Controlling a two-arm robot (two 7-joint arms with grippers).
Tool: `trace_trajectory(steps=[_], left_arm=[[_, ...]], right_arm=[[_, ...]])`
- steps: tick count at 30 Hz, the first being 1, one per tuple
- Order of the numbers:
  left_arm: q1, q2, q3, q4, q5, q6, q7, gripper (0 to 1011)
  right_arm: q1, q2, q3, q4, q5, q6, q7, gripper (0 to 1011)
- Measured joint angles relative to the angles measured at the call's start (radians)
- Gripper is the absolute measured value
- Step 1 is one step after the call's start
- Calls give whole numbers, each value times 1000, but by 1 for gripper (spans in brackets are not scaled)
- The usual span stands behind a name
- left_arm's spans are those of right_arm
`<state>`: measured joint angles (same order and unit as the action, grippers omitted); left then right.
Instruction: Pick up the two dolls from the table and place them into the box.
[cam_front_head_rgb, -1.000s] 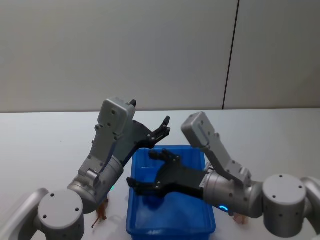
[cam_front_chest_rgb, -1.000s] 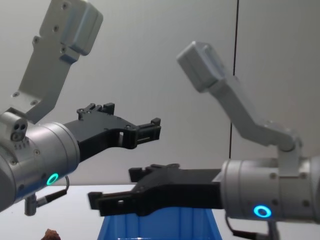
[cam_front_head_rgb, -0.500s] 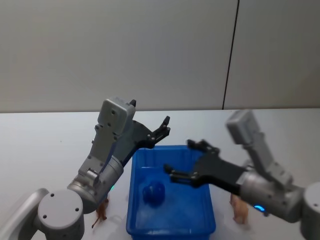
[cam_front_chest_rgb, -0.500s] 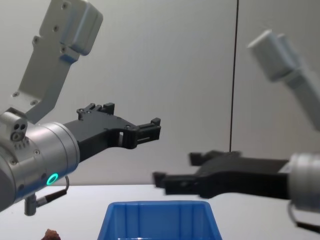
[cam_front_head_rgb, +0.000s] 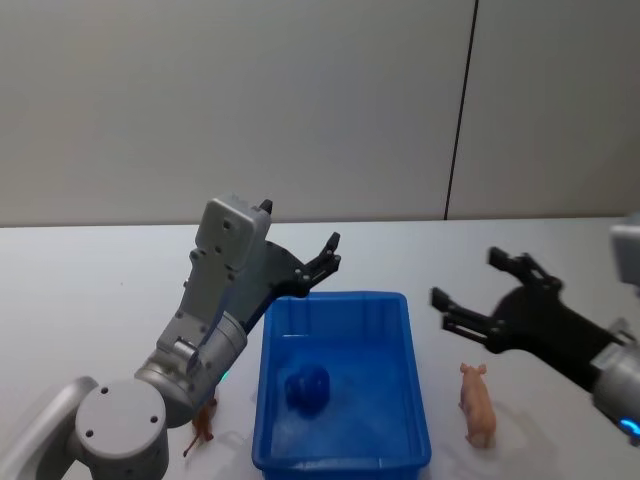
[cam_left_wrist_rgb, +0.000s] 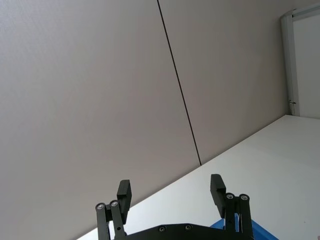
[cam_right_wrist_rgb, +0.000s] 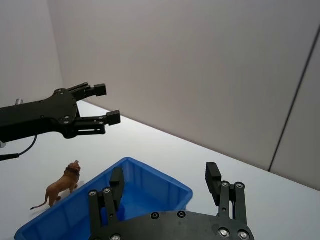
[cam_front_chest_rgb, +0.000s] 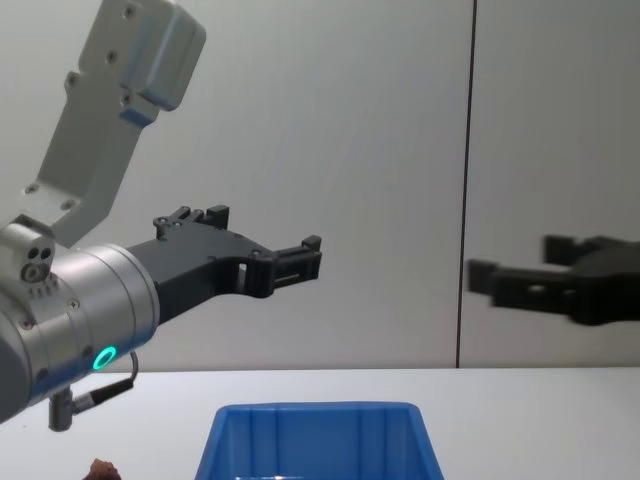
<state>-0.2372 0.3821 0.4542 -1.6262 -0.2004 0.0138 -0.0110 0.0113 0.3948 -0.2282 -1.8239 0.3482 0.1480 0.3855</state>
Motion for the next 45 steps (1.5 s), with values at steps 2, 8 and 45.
trace_trajectory(steps=[2, 8, 45], left_arm=[[0, 0, 0, 0, 0, 0, 0, 1003], [0, 0, 0, 0, 0, 0, 0, 1003], [0, 0, 0, 0, 0, 0, 0, 1003]], right_arm=[[-20, 14, 9, -19, 18, -6, -15, 1000], [-96, 60, 33, -76, 79, -17, -53, 1000], [-200, 3, -36, 29, 19, 46, -182, 1001]])
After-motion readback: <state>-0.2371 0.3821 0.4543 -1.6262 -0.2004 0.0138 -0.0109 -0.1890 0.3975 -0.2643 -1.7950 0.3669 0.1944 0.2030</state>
